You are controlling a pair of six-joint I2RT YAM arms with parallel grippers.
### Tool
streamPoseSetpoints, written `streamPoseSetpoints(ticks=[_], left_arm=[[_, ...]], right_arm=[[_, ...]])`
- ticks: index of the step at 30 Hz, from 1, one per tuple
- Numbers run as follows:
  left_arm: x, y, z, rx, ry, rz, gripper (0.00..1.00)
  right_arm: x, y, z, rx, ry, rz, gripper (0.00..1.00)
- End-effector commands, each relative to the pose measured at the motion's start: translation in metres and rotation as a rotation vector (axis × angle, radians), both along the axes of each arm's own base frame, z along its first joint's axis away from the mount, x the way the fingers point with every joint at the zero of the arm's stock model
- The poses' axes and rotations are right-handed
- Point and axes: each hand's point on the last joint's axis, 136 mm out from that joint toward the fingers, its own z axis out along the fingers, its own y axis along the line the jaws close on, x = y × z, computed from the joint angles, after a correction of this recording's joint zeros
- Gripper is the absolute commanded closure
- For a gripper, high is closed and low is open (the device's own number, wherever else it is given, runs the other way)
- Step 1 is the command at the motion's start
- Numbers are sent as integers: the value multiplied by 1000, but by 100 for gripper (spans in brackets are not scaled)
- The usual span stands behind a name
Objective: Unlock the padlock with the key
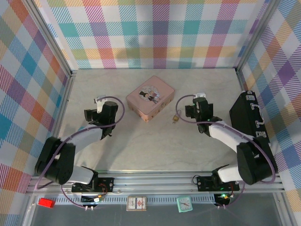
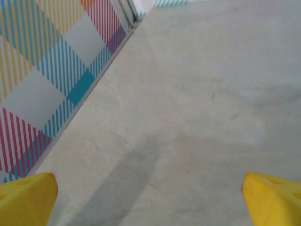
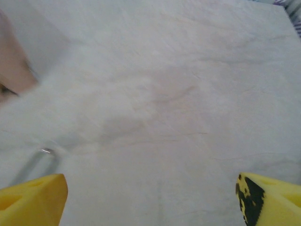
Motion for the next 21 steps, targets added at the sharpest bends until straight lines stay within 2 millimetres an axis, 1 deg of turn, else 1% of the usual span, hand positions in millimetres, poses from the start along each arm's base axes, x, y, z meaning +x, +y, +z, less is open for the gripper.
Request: streamPoseSetpoints(ticks=[1, 4, 6, 8, 10, 11, 12, 13, 14, 15, 16, 17, 21], left_arm=[[17, 1, -1, -9, -66, -64, 0], [17, -2, 1, -10, -134, -118, 0], [17, -6, -5, -98, -170, -174, 0], [19, -8, -13, -176, -241, -230, 0], [24, -10, -24, -209, -213, -257, 0], [26, -12, -26, -217, -208, -278, 1], [25, -13, -27, -236, -201, -292, 1], [24, -15, -28, -256, -216, -318, 1], [23, -15, -33, -272, -224, -333, 0], [26, -14, -37, -264, -240, -341, 0], [27, -17, -39, -282, -215, -351, 0], [26, -16, -42, -299, -182, -346, 0], [29, -11, -41, -299, -199, -323, 0]], right_arm=[[20, -19, 2, -186, -84, 0, 6], [23, -20, -13, -145, -113, 32, 5], [24, -22, -16, -114, -136, 51, 5], [25, -22, -17, -29, -123, 89, 5], [22, -15, -14, 92, -148, 166, 5], [21, -16, -15, 138, -163, 194, 4], [21, -24, -15, 157, -164, 170, 4], [22, -33, -12, 219, -192, 139, 4], [21, -41, -13, 252, -209, 114, 4], [20, -48, -17, 295, -218, 102, 4], [21, -50, -20, 324, -228, 103, 4], [20, -47, -21, 329, -215, 122, 3], [20, -45, -22, 329, -211, 135, 3]])
